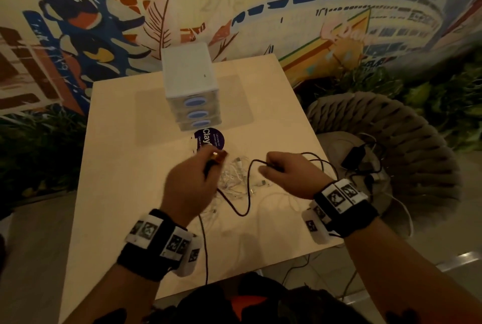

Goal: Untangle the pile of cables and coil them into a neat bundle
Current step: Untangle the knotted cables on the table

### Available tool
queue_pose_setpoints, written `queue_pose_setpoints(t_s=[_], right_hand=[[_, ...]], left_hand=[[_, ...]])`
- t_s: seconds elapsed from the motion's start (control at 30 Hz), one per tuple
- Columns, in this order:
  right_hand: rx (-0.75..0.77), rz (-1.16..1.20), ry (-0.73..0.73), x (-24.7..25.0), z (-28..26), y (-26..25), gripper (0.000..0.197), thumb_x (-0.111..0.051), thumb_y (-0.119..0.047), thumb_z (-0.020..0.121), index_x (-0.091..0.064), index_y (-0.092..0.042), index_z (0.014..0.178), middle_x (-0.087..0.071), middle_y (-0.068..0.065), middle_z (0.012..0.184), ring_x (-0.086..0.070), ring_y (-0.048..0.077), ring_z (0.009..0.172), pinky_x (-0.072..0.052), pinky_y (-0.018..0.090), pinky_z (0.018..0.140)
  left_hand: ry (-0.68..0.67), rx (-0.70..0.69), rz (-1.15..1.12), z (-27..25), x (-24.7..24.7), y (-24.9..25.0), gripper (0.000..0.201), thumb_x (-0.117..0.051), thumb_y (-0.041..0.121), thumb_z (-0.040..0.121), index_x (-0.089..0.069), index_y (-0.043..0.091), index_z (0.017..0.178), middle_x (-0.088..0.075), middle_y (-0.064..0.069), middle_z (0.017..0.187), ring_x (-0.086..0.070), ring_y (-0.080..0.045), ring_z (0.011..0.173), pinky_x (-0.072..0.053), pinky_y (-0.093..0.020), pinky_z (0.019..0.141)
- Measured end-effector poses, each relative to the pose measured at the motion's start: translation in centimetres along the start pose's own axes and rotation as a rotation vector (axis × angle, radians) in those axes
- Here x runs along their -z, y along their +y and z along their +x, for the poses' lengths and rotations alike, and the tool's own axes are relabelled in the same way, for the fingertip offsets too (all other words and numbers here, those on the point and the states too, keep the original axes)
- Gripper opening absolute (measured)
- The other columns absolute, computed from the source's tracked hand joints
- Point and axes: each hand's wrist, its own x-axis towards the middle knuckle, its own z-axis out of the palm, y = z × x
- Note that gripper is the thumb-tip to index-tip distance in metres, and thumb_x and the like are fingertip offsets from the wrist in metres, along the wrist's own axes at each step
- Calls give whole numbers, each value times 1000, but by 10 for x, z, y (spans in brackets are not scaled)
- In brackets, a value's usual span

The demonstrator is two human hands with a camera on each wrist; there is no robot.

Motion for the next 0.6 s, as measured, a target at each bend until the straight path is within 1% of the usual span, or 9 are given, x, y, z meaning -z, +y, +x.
queue_pose_setpoints(t_s=[0.03, 0.1, 0.13, 0.2, 0.27, 0.33, 0.47, 0.53, 0.6], right_hand=[[35, 3, -27, -2, 0, -13, 34, -58, -40, 100, -44, -26, 72, -48, -5, 62, -43, 7, 56, -36, 32, 59], [94, 38, -63, -5, 1, -30, 22, -60, -36, 97, -52, -29, 78, -55, -8, 67, -48, 5, 60, -40, 28, 60], [117, 55, -70, -6, 2, -35, 18, -63, -31, 95, -54, -33, 79, -57, -9, 69, -51, 4, 61, -41, 27, 62], [155, 71, -65, -6, 2, -38, 27, -68, -26, 90, -52, -41, 74, -56, -13, 67, -51, 3, 61, -40, 25, 63], [162, 94, -72, -3, 0, -32, 27, -72, -33, 89, -52, -38, 70, -54, -15, 63, -49, 4, 58, -40, 24, 60], [144, 109, -50, 3, -1, -22, 34, -71, -39, 91, -48, -28, 69, -47, -12, 59, -43, 6, 55, -39, 27, 60], [40, 114, 80, 13, -5, 18, 42, -66, -45, 95, -45, -22, 67, -38, -9, 55, -36, 7, 53, -34, 31, 59], [-35, 87, 107, 15, -12, 44, 44, -60, -52, 95, -50, -22, 66, -39, -8, 54, -38, 7, 51, -35, 33, 59], [-120, 76, 118, 13, -21, 67, 44, -56, -54, 96, -56, -22, 66, -43, -7, 53, -43, 7, 51, -36, 34, 60]], left_hand=[[-81, -23, -23, -1, -6, 7, 9, -48, 43, 103, -54, 36, 105, -56, 7, 59, -50, -4, 51, -35, -29, 49], [-205, -52, -72, -1, -15, 17, 14, -50, 40, 103, -54, 41, 117, -61, 10, 65, -53, -3, 56, -37, -27, 53], [-240, -52, -110, 0, -18, 18, 15, -50, 38, 103, -55, 41, 116, -61, 10, 67, -54, -4, 59, -38, -28, 54], [-268, -61, -206, 0, -18, 18, 13, -49, 40, 104, -59, 45, 99, -62, 8, 69, -57, -8, 63, -43, -34, 58], [-266, -82, -222, 1, -13, 16, 22, -48, 50, 102, -58, 47, 82, -62, 10, 68, -57, -9, 63, -45, -36, 59], [-187, -55, -235, 2, -4, 12, 28, -51, 53, 99, -59, 41, 75, -57, 11, 61, -52, -9, 57, -41, -32, 56], [81, 93, -352, 10, 15, -4, 32, -58, 43, 100, -59, 37, 69, -53, 14, 55, -46, -4, 54, -37, -22, 56], [203, 135, -346, 14, 25, -7, 39, -58, 37, 101, -52, 30, 63, -51, 16, 52, -44, -2, 51, -32, -15, 52], [330, 228, -377, 17, 32, -19, 45, -57, 40, 101, -44, 26, 60, -45, 13, 48, -38, -5, 48, -29, -18, 50]])
